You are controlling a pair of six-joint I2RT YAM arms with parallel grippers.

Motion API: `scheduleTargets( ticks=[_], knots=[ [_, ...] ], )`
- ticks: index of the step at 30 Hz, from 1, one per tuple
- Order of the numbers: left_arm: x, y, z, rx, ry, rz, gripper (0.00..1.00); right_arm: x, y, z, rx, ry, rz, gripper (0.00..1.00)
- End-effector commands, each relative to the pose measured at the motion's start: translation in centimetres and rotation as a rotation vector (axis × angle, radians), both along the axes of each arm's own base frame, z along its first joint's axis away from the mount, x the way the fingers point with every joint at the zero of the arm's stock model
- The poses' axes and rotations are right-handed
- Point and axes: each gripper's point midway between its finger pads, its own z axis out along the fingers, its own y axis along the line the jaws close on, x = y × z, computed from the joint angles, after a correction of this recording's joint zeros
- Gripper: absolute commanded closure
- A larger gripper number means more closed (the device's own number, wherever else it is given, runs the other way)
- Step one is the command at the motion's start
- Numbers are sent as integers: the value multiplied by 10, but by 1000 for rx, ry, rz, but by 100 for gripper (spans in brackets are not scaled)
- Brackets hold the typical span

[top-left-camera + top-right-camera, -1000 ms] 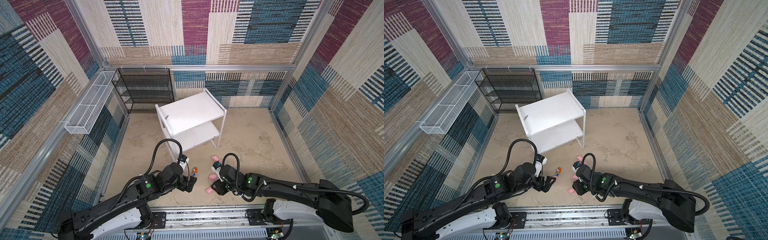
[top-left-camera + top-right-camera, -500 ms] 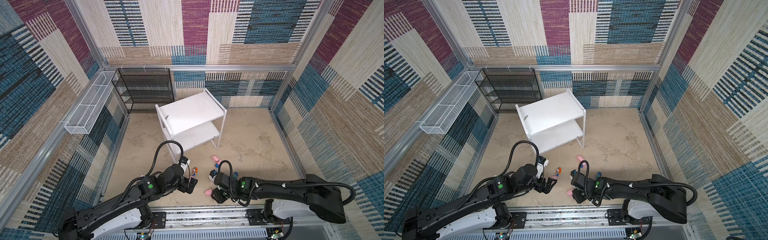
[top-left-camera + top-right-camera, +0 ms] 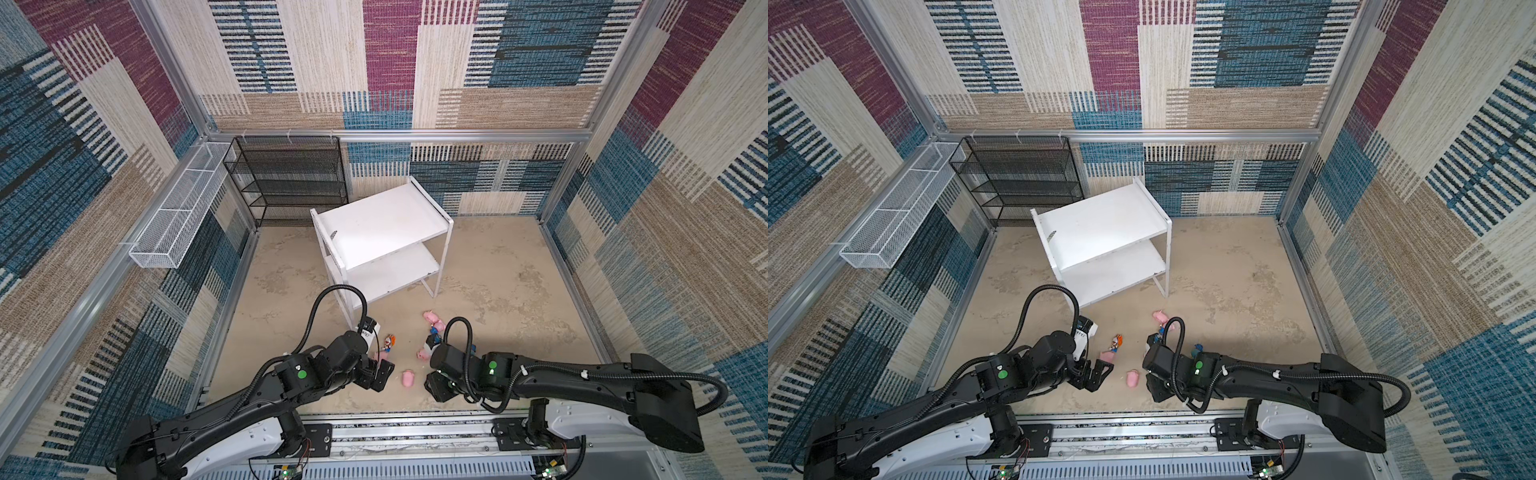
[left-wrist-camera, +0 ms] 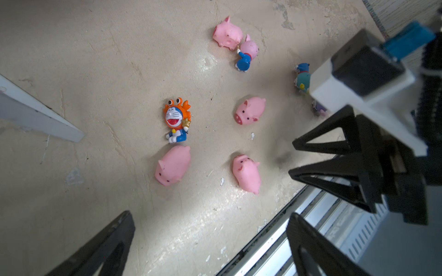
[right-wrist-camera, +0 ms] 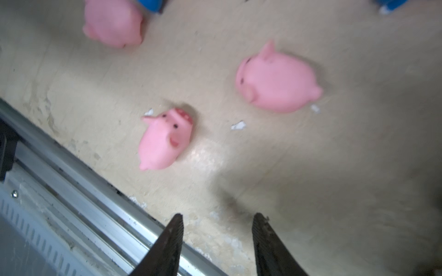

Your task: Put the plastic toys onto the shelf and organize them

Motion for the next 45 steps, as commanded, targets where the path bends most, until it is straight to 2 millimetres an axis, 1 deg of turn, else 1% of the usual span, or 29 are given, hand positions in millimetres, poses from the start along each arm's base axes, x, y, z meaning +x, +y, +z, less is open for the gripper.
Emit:
scheduleTargets(
  ticks=[1, 4, 10, 12, 13, 18, 25, 35, 39, 43, 45],
  knots=[
    [2, -8, 8, -34, -17, -21, 1, 27, -21, 7, -1, -22, -141, 50],
    [1, -8, 11, -28, -21, -33, 1, 50, -34, 21, 57, -58, -224, 48],
    [1, -8, 14, -26, -45, -48, 0, 91, -72, 34, 62, -115, -346, 48],
    [2, -9, 15, -25, -45, -54, 1, 102, -83, 37, 68, -124, -386, 47],
    [2, -10, 15, -21, -44, -56, 1, 107, -84, 38, 86, -127, -389, 46],
    [4, -14, 12, -9, -47, -64, 1, 128, -81, 39, 111, -158, -361, 46],
    [9, -19, 12, 11, -55, -74, 1, 163, -58, 38, 104, -202, -279, 46],
    [13, -17, 17, 30, -78, -68, 0, 195, -40, 18, 53, -211, -207, 46],
    [14, -17, 17, 40, -83, -69, 1, 199, -33, 13, 54, -201, -173, 46],
    [15, -17, 17, 47, -87, -70, 1, 195, -33, 0, 9, -176, -151, 47],
    [16, -19, 16, 46, -87, -72, 1, 189, -33, -6, -14, -167, -137, 47]
  ],
)
